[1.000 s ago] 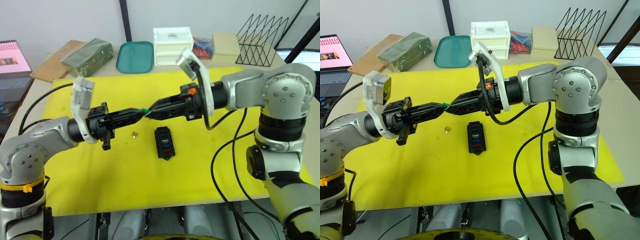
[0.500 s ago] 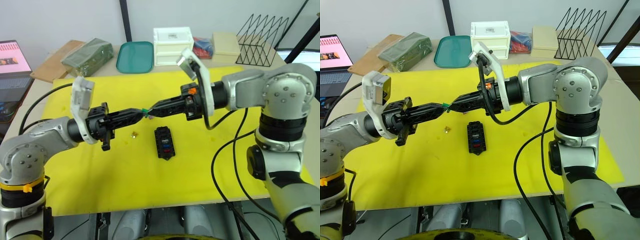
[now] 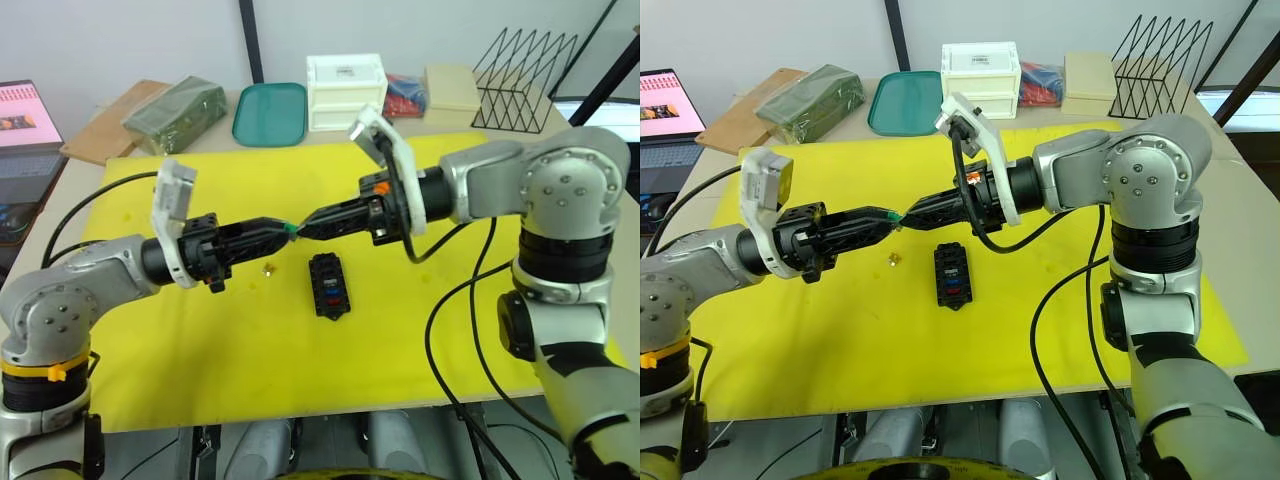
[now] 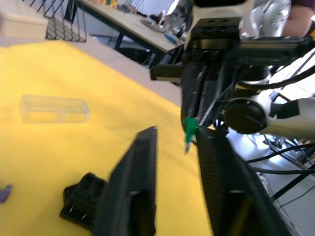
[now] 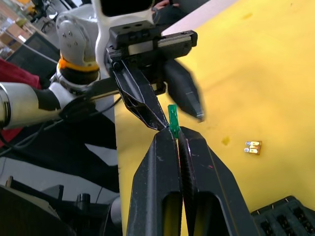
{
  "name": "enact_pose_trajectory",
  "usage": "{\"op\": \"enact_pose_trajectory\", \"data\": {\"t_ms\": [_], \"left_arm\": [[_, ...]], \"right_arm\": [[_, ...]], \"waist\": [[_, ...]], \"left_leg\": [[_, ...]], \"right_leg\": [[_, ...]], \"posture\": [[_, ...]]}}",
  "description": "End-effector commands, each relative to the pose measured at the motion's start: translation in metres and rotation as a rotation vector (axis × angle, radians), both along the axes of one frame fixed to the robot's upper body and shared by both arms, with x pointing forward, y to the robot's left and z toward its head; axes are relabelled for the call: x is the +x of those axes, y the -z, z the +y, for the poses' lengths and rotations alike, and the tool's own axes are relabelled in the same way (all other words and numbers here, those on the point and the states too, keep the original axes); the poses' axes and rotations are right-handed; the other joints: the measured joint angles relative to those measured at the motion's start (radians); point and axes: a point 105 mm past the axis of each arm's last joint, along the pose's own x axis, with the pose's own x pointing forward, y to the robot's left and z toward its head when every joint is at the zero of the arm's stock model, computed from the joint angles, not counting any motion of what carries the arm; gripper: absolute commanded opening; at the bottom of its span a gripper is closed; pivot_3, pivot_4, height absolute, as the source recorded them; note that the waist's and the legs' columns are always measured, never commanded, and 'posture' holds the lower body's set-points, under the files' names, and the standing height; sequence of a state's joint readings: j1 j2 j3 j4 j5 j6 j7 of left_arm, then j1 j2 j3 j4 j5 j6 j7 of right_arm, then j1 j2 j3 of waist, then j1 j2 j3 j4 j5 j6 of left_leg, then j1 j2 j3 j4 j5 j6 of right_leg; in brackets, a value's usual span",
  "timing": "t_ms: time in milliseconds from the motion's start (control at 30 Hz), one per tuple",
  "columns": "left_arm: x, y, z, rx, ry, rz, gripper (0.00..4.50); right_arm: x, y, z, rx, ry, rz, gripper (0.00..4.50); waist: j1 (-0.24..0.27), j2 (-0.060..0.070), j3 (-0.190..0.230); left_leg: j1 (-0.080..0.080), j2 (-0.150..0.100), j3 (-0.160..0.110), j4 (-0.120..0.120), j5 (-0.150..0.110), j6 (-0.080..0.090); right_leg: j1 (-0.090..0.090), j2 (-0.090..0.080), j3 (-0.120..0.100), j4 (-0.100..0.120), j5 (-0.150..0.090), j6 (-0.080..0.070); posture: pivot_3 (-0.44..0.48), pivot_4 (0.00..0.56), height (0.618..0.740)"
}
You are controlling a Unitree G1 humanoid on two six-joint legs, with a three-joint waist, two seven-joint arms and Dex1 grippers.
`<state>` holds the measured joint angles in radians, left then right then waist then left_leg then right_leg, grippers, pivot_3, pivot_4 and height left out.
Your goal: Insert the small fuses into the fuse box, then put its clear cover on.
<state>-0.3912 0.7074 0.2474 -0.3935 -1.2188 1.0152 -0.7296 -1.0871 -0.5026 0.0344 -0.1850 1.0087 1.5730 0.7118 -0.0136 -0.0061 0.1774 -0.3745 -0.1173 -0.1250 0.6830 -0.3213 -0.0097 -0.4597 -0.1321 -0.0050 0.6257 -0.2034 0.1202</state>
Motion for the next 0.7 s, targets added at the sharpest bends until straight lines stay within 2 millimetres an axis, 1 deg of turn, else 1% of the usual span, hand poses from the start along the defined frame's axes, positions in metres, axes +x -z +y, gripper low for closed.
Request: {"op": "enact_pose_trajectory", "data": {"t_ms": [33,67,133,200,267,333,400,500,700], "left_arm": [[-0.002,-0.005,0.003,0.031,0.011,-0.032,2.68],[-0.004,0.003,0.005,0.095,0.024,-0.043,3.05],[-0.007,0.034,0.008,0.308,0.06,-0.078,3.74],[-0.01,0.058,0.01,0.446,0.11,-0.121,4.43],[-0.009,0.072,0.009,0.492,0.152,-0.169,4.48],[-0.006,0.078,0.007,0.512,0.176,-0.205,4.48],[0.001,0.085,0.002,0.539,0.191,-0.261,4.48],[0.01,0.086,-0.007,0.541,0.211,-0.329,4.48],[0.018,0.082,-0.02,0.497,0.217,-0.373,4.48]], "right_arm": [[-0.002,-0.006,0.001,-0.029,-0.021,-0.101,0.0],[0.003,0.003,-0.002,-0.093,-0.005,-0.164,0.0],[0.01,0.024,-0.006,-0.216,-0.008,-0.278,0.0],[0.013,0.036,-0.008,-0.277,-0.041,-0.339,0.0],[0.017,0.046,-0.011,-0.339,-0.081,-0.414,0.0],[0.02,0.054,-0.013,-0.377,-0.107,-0.457,0.0],[0.022,0.058,-0.013,-0.398,-0.128,-0.473,0.0],[0.022,0.06,-0.013,-0.411,-0.154,-0.479,0.0],[0.023,0.068,-0.016,-0.453,-0.179,-0.496,0.0]], "waist": [[0.0,0.0,0.0],[0.0,0.0,0.0],[-0.001,0.0,0.0],[-0.002,0.001,0.0],[-0.001,0.0,0.0],[0.0,0.0,0.001],[0.002,0.0,0.001],[0.005,0.0,0.001],[0.001,0.0,0.001]], "left_leg": [[0.0,0.0,0.0,0.0,0.0,0.0],[0.0,0.0,0.0,0.0,0.0,0.0],[0.0,0.0,0.0,0.0,0.0,0.0],[0.001,0.0,0.003,-0.003,0.0,0.0],[0.001,0.0,0.005,-0.003,0.0,0.0],[0.0,0.001,0.005,-0.002,0.0,0.0],[0.0,0.001,0.005,-0.002,0.0,0.001],[0.0,0.001,0.004,-0.002,0.0,0.001],[-0.001,0.001,0.004,-0.002,-0.001,0.001]], "right_leg": [[0.0,0.0,0.0,0.0,0.0,0.0],[0.0,0.0,0.0,0.0,0.0,0.0],[0.0,0.0,0.0,0.0,0.0,0.0],[0.0,0.0,0.0,-0.002,0.0,0.0],[-0.001,0.0,0.001,-0.002,0.0,0.0],[-0.001,0.0,0.001,-0.002,0.0,0.0],[-0.001,0.0,0.001,-0.003,0.0,0.0],[0.0,0.0,0.001,-0.004,0.0,0.0],[0.0,0.001,0.001,-0.007,0.002,0.001]], "posture": [[0.0,0.15,0.74],[0.0,0.15,0.74],[0.0,0.15,0.74],[0.0,0.15,0.74],[0.0,0.15,0.74],[0.0,0.15,0.74],[0.0,0.15,0.74],[0.0,0.15,0.74],[0.0,0.15,0.74]]}}
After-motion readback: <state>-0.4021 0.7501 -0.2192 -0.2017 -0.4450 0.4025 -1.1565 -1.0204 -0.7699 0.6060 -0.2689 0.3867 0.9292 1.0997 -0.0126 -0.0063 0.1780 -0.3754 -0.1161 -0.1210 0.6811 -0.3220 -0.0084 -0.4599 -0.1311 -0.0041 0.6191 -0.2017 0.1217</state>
